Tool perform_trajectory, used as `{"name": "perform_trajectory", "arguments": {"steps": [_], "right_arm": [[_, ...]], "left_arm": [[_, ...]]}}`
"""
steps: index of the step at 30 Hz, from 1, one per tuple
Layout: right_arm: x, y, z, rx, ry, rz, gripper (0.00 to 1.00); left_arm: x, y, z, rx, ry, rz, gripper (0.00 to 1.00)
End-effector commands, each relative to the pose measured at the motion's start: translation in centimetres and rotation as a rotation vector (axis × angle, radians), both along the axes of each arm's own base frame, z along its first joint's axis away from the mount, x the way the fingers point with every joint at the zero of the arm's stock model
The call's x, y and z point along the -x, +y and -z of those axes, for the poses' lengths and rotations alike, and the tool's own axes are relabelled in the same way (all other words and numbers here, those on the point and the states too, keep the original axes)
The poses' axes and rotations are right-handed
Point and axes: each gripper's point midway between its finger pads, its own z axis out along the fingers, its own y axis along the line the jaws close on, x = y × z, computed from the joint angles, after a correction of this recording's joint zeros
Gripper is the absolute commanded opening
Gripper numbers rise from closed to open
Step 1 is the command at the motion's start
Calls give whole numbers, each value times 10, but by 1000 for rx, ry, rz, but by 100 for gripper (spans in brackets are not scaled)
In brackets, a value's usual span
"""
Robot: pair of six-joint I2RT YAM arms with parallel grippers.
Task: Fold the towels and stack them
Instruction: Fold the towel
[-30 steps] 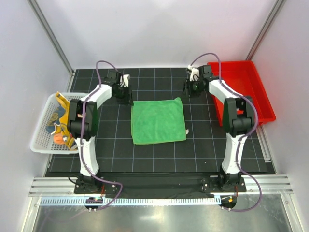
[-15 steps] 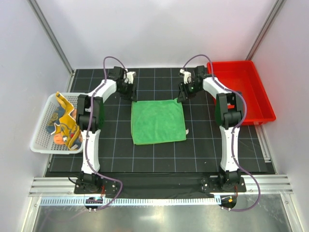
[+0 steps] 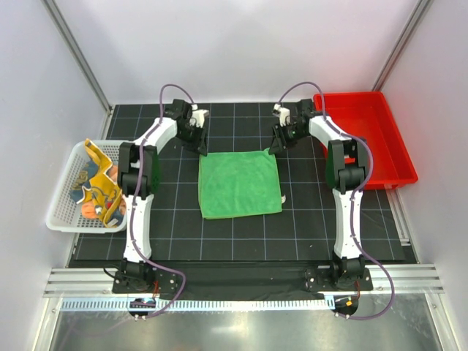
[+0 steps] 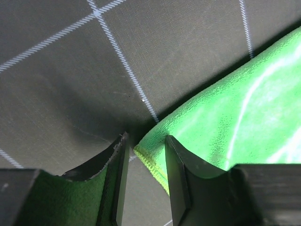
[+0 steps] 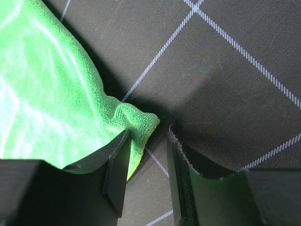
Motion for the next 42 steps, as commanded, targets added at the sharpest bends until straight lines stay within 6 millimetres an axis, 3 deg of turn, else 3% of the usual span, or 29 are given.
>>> {"name": "perform_trajectory", "arguments": {"steps": [1,9,20,23,24,26,27,29,30,33,34,35,36,37,39,40,42], "right_arm": [[-6,3,-13,-41,-34,-34,43],[-14,4,-21,-87,-44,-42,47],[-15,7,-21,-102,-33,-63,37],[-16,9,-24,-121,-35,-65,32],[-18,11,-26,-132,-41,-60,25],[-22,11,-26,-143,-43,-33,12],[-33,12,-38,-164,-80,6,1],[-37,6,-44,-177,-92,60,1],[-46,5,-66,-197,-144,97,1],[-55,-7,-93,-170,-229,171,1],[-54,-10,-125,-172,-290,192,1],[-55,-18,-131,-145,-314,231,1],[-57,-21,-149,-142,-360,251,1],[-53,-26,-180,-147,-415,277,1],[-50,-35,-207,-124,-487,332,1],[-41,-39,-243,-134,-564,350,1],[-33,-46,-263,-128,-630,383,1]], "left_arm": [[5,-3,-5,34,20,50,40],[10,-1,5,18,53,72,39],[6,0,5,14,45,71,22],[6,1,3,21,49,69,10],[5,-1,0,26,46,75,3],[7,0,-1,27,58,77,0],[5,-1,-7,31,48,81,0],[6,-2,-15,37,52,84,0],[2,-3,-29,44,26,85,0],[-3,-5,-60,65,-32,74,0],[-4,-10,-83,93,-78,82,0],[-5,-13,-100,116,-110,86,0],[-7,-15,-114,135,-142,79,0],[-6,-18,-142,162,-194,86,0],[-4,-21,-168,190,-245,94,0],[-2,-22,-181,204,-268,99,0],[5,-24,-214,231,-326,114,0]]}}
